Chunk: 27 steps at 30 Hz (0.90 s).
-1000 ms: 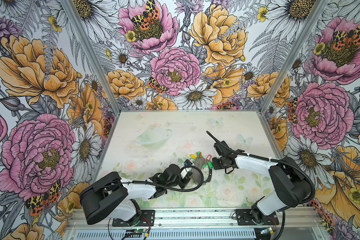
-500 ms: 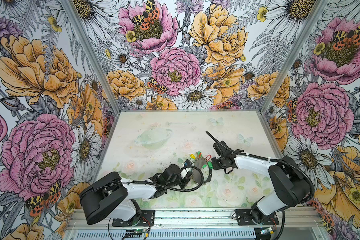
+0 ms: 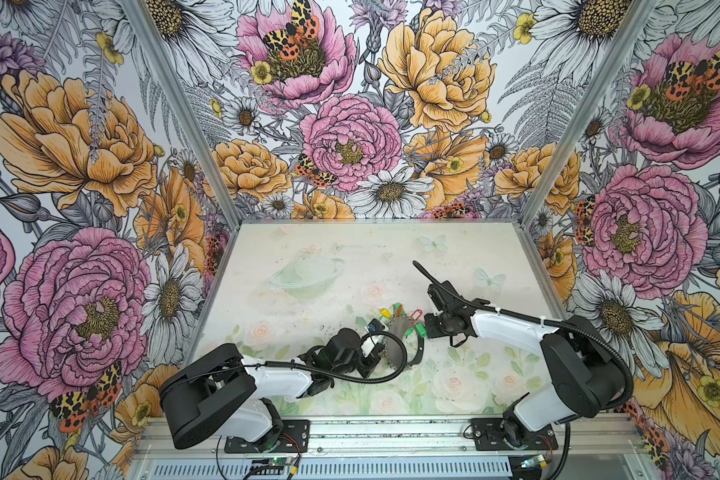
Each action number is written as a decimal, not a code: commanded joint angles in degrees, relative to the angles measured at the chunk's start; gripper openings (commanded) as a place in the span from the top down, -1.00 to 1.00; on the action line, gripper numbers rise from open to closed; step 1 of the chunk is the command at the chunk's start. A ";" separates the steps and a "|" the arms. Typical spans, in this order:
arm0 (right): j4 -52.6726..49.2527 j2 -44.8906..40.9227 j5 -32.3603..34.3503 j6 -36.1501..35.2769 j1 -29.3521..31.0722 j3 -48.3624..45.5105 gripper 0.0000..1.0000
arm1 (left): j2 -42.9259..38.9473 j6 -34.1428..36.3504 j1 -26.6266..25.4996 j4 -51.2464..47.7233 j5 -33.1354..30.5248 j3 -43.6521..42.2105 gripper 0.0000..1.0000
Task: Put the keys on the keyring
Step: 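Lower the right gripper and close it on the blue-tagged key's ring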
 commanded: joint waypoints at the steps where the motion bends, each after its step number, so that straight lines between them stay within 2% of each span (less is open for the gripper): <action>1: 0.04 -1.20 2.53 -0.61 0.53 1.30 0.90 | 0.69 0.45 -0.36 1.91 -0.61 0.68 1.00; 12: 0.31 0.58 3.44 -2.82 0.55 2.13 0.78 | 0.30 0.66 -0.47 1.92 -0.56 0.60 1.00; 27: 0.68 2.42 3.61 -2.78 0.63 2.28 0.77 | 0.30 0.73 -0.54 1.99 -0.67 0.60 1.00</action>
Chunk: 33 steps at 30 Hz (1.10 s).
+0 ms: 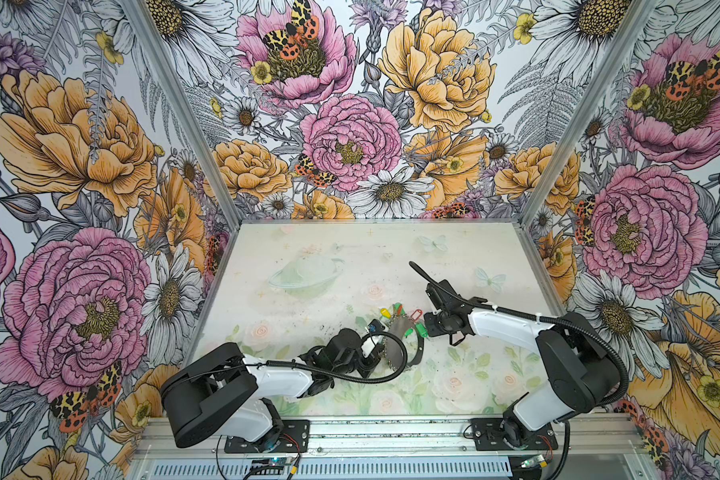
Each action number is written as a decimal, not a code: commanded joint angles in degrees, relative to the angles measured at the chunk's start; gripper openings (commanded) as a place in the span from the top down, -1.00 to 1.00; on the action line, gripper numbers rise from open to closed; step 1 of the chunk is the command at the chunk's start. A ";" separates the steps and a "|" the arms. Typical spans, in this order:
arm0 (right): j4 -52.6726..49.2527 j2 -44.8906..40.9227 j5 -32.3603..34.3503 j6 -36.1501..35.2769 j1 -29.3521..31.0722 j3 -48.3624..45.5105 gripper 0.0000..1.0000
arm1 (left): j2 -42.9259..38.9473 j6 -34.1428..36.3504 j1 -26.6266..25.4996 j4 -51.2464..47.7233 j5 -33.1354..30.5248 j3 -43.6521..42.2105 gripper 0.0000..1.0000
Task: Put the keys on the keyring
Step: 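Lower the right gripper and close it on the blue-tagged key's ring, then lift the blue-tagged key and carry it to the plate beside the left gripper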
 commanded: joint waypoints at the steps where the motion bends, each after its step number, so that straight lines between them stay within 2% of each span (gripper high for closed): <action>1: 0.71 0.47 1.13 -0.17 0.51 1.13 0.79 | -0.12 0.66 -0.36 2.01 -0.69 0.60 1.00; 10: 0.61 0.61 1.64 -0.49 0.50 1.09 0.83 | -1.06 0.83 -0.44 1.97 -0.78 0.42 1.00; 13: 0.58 -0.06 1.24 -0.70 0.60 1.09 0.92 | -2.12 0.84 -0.44 1.94 -0.70 0.09 1.00; 16: 0.48 -3.48 -1.06 -2.37 0.63 1.05 0.99 | -4.38 1.03 -0.39 1.63 -0.34 -0.41 1.00; 24: 1.26 -15.72 -7.65 -9.28 2.23 -0.60 1.00 | -10.91 3.70 -0.26 -0.71 3.48 -0.53 1.00; 33: 13.06 -23.92 -14.67 -14.82 7.50 -8.18 1.00 | -14.79 9.44 0.82 -6.19 10.33 1.25 1.00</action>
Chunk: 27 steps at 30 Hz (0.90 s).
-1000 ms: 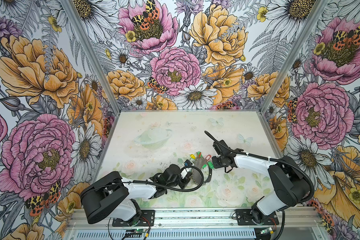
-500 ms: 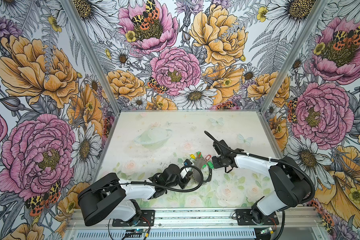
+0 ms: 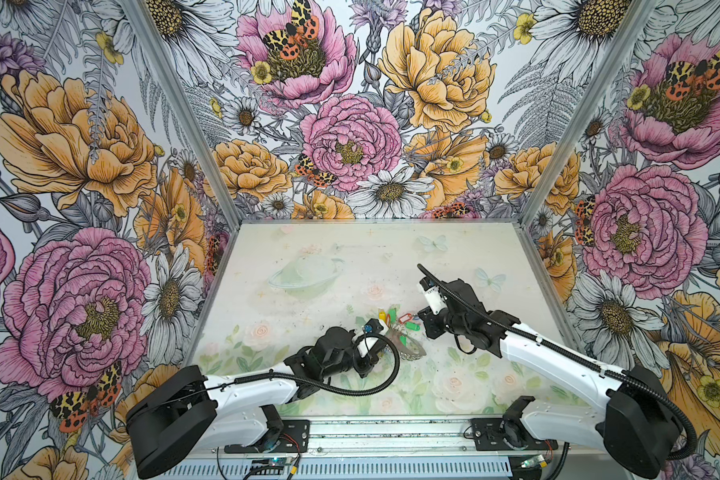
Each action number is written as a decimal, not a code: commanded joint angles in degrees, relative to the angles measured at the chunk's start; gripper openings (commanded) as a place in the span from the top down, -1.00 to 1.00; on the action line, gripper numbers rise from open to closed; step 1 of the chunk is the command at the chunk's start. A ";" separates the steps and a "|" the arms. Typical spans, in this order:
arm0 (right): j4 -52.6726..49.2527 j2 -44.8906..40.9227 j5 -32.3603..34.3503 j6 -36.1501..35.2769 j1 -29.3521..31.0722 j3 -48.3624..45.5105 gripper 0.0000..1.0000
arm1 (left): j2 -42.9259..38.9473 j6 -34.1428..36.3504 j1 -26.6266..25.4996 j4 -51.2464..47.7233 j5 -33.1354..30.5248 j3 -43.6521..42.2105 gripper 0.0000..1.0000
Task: Put the keys on the keyring
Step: 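Lift the blue-tagged key and carry it to the plate beside the left gripper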
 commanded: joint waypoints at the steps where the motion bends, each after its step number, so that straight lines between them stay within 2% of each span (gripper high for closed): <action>1: 7.63 -2.61 -4.64 -4.12 2.13 -3.63 1.00 | -1.85 4.23 0.71 -2.24 5.24 1.58 1.00; 9: 24.33 -8.92 -15.03 -11.25 3.85 -15.81 1.00 | -3.37 12.89 3.39 -6.47 12.22 2.83 1.00; 19: 29.23 -9.68 -21.92 -16.20 3.86 -18.93 1.00 | -0.52 20.20 8.08 -9.76 24.25 5.98 1.00; 27: 34.37 -11.51 -28.07 -16.97 4.02 -21.83 1.00 | -1.30 21.68 8.60 -8.19 28.09 3.74 1.00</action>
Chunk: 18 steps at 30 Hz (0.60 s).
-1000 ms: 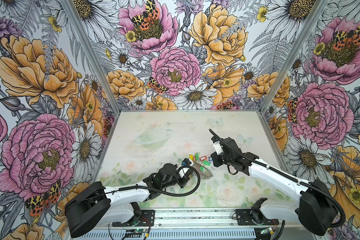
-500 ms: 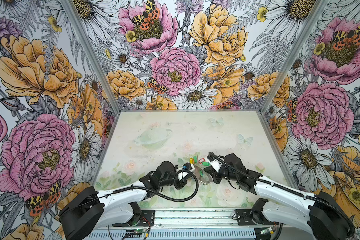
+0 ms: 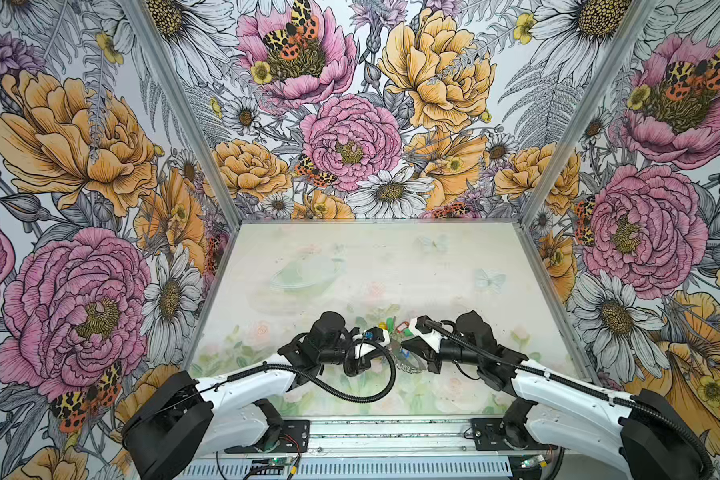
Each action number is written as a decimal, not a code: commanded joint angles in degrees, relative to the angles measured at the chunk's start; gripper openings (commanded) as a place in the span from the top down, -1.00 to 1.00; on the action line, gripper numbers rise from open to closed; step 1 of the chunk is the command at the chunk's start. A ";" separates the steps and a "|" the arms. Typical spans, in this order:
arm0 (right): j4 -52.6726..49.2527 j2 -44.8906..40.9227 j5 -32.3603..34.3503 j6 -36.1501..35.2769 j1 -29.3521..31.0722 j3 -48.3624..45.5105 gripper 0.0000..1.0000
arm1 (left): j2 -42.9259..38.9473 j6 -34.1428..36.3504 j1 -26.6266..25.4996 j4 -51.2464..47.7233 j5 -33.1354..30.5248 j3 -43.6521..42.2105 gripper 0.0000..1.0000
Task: Put the keys on the keyring
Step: 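Lift the blue-tagged key and carry it to the plate beside the left gripper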
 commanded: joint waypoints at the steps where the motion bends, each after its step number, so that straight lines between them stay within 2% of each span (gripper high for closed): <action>1: 4.76 -1.11 -4.43 -1.48 0.56 -1.04 1.00 | -0.73 1.91 0.40 2.46 4.25 -0.76 1.00; 18: 9.98 -2.33 -6.42 -4.60 2.61 -4.85 1.00 | -0.84 1.85 0.56 2.88 9.07 -1.47 1.00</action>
